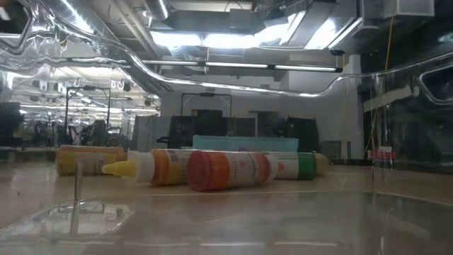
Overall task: Pick & Place Food Item
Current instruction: Put the pink donut into the yellow bin
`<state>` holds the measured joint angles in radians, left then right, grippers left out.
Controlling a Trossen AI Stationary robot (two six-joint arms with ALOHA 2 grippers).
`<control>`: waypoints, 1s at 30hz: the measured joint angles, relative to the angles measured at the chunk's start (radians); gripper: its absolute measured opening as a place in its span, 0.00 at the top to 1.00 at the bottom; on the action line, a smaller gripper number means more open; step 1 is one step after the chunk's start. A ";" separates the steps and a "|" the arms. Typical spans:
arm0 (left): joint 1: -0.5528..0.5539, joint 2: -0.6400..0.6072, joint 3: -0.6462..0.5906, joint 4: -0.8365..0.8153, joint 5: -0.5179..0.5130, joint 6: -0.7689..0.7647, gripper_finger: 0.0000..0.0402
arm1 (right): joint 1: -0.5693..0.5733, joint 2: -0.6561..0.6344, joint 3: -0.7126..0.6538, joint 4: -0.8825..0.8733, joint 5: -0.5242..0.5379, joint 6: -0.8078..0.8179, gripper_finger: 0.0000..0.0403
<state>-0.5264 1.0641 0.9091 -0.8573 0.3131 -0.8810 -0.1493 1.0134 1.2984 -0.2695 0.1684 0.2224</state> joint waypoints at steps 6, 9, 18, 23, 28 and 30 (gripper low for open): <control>-0.158 0.016 -0.072 0.064 -0.039 -0.151 0.97 | 0.000 0.000 0.000 0.000 0.000 0.001 0.60; -0.221 0.016 -0.113 0.133 -0.063 -0.227 0.97 | 0.000 0.000 0.000 0.000 0.000 0.001 0.60; -0.330 0.031 -0.201 0.271 -0.141 -0.375 0.97 | 0.000 0.000 0.000 0.000 0.000 0.005 0.60; -0.347 0.049 -0.234 0.312 -0.145 -0.398 0.97 | 0.000 0.000 0.000 0.000 0.000 0.005 0.60; -0.351 0.051 -0.247 0.347 -0.177 -0.416 0.97 | 0.000 0.000 0.000 0.000 0.000 0.022 0.60; -0.351 0.051 -0.247 0.347 -0.178 -0.418 0.97 | 0.000 0.000 0.000 0.000 0.000 0.024 0.60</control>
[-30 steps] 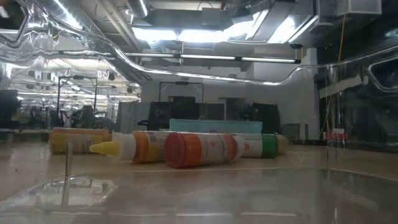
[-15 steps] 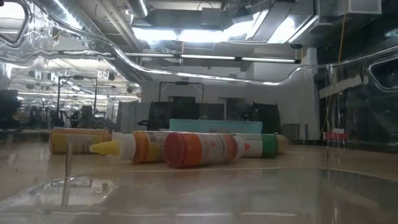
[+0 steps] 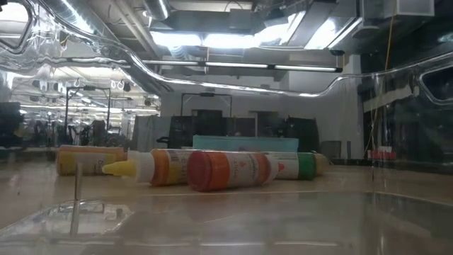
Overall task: Pick & Place Food Item
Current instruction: Put the pink donut into the yellow bin
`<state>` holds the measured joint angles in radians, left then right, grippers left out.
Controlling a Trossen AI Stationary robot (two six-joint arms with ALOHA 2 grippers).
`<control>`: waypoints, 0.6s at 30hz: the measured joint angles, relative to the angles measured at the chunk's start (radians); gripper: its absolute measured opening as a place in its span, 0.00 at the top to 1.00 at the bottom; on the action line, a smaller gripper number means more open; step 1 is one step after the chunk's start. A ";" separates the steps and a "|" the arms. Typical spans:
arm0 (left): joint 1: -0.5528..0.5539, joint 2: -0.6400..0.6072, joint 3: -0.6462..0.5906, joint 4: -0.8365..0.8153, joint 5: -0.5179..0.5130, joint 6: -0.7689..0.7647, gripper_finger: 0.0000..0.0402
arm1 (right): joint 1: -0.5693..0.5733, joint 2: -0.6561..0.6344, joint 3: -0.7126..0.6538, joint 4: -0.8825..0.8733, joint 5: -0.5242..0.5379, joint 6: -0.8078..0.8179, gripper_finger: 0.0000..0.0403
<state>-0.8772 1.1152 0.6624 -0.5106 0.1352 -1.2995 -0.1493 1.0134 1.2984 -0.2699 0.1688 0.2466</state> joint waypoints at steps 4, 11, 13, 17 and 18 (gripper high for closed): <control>-0.007 0.000 0.000 0.015 0.013 0.000 0.97 | 0.000 0.000 0.000 0.000 0.000 0.000 0.60; -0.055 0.009 0.000 0.046 0.012 -0.033 0.97 | 0.000 0.000 0.000 0.000 0.000 0.000 0.60; -0.065 0.025 0.000 0.044 0.013 -0.045 0.97 | 0.000 0.000 0.000 0.000 0.000 0.000 0.60; -0.072 0.071 0.000 0.066 0.012 -0.051 0.97 | 0.000 0.000 0.000 0.000 0.000 0.000 0.60; -0.072 0.083 0.000 0.077 0.012 -0.051 0.97 | 0.000 0.000 0.000 0.000 0.000 0.000 0.60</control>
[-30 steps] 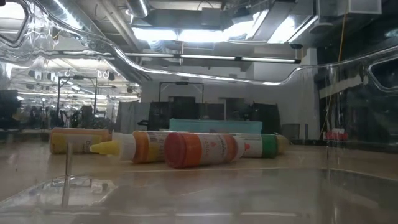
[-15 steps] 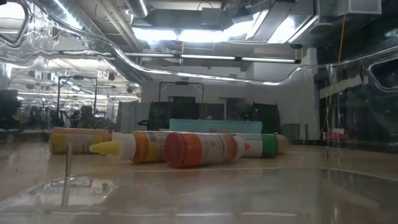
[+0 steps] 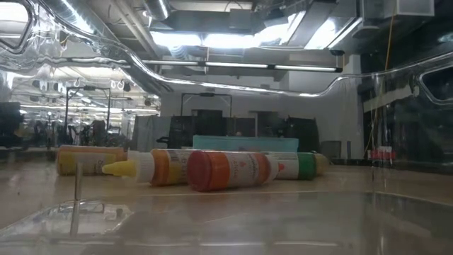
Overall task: Pick & Place Food Item
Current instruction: Put the pink donut into the yellow bin
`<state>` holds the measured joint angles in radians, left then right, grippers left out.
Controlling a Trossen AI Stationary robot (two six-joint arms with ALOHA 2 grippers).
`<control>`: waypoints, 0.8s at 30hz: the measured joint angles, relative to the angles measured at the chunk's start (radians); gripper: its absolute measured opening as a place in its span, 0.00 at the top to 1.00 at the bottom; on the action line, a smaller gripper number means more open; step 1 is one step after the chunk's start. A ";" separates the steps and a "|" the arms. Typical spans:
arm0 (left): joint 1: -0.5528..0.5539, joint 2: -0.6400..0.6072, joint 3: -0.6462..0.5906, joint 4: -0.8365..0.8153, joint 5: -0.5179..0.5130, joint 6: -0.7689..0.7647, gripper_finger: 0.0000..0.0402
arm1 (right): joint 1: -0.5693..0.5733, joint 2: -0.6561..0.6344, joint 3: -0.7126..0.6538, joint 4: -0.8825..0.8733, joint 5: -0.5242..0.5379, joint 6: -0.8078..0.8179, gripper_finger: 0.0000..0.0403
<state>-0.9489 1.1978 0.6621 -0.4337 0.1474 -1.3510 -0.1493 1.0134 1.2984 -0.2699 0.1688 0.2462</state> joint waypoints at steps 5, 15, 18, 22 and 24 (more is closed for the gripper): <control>0.000 0.059 0.000 0.051 0.001 -0.003 0.97 | 0.000 0.000 0.000 0.000 0.000 0.000 0.60; 0.000 0.074 0.000 0.065 -0.022 -0.027 0.94 | 0.000 0.000 0.000 0.000 0.000 0.005 0.60; 0.000 0.074 0.000 0.065 -0.022 -0.027 0.88 | 0.000 0.000 0.000 0.000 0.000 0.006 0.60; 0.000 0.074 0.001 0.071 -0.018 -0.028 0.77 | 0.000 0.000 0.000 0.000 0.000 0.007 0.60; 0.000 0.074 0.007 0.070 -0.018 -0.033 0.71 | 0.000 0.000 0.000 0.000 0.000 0.007 0.60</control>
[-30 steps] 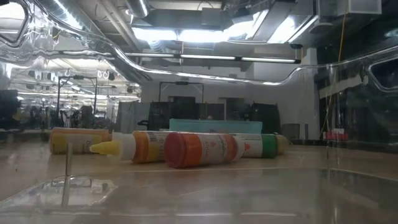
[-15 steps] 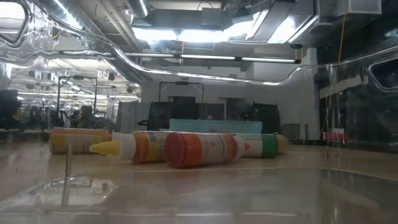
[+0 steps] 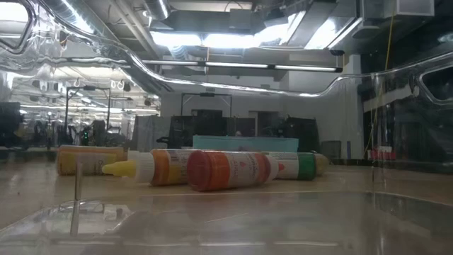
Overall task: Pick & Place Food Item
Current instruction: Put the pink donut into the yellow bin, then put the bottom left yellow food coloring bottle into the transparent bin
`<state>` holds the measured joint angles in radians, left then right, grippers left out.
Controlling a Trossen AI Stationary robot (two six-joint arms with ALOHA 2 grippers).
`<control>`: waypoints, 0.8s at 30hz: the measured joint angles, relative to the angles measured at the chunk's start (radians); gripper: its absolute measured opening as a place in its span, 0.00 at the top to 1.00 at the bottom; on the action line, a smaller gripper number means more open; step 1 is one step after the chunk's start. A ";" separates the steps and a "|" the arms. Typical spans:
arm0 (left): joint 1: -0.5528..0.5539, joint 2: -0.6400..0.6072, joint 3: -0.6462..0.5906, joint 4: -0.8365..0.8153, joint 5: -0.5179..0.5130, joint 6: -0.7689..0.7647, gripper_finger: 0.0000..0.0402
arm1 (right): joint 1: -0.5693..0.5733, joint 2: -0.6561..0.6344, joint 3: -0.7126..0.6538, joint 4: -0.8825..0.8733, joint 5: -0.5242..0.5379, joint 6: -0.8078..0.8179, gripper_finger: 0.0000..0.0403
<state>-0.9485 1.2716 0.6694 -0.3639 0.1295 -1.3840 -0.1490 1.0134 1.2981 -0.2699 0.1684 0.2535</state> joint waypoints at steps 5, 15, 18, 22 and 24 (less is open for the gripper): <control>0.000 0.000 0.018 -0.006 0.001 -0.014 0.57 | 0.000 0.000 0.000 0.000 0.000 0.000 0.60; 0.001 -0.095 0.038 -0.135 -0.012 -0.057 0.46 | 0.000 0.000 0.000 0.000 0.000 -0.007 0.60; 0.001 -0.146 0.038 -0.200 -0.038 -0.073 0.46 | 0.000 0.000 0.000 0.000 0.000 -0.007 0.60; 0.016 -0.224 0.039 -0.298 -0.082 -0.091 0.46 | 0.000 0.000 0.000 0.000 0.000 -0.008 0.60; 0.035 -0.272 0.039 -0.325 -0.123 -0.095 0.45 | 0.000 0.000 0.000 0.000 0.000 -0.012 0.60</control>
<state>-0.9138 0.9999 0.7080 -0.6889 0.0066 -1.4794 -0.1493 1.0134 1.2984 -0.2699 0.1684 0.2419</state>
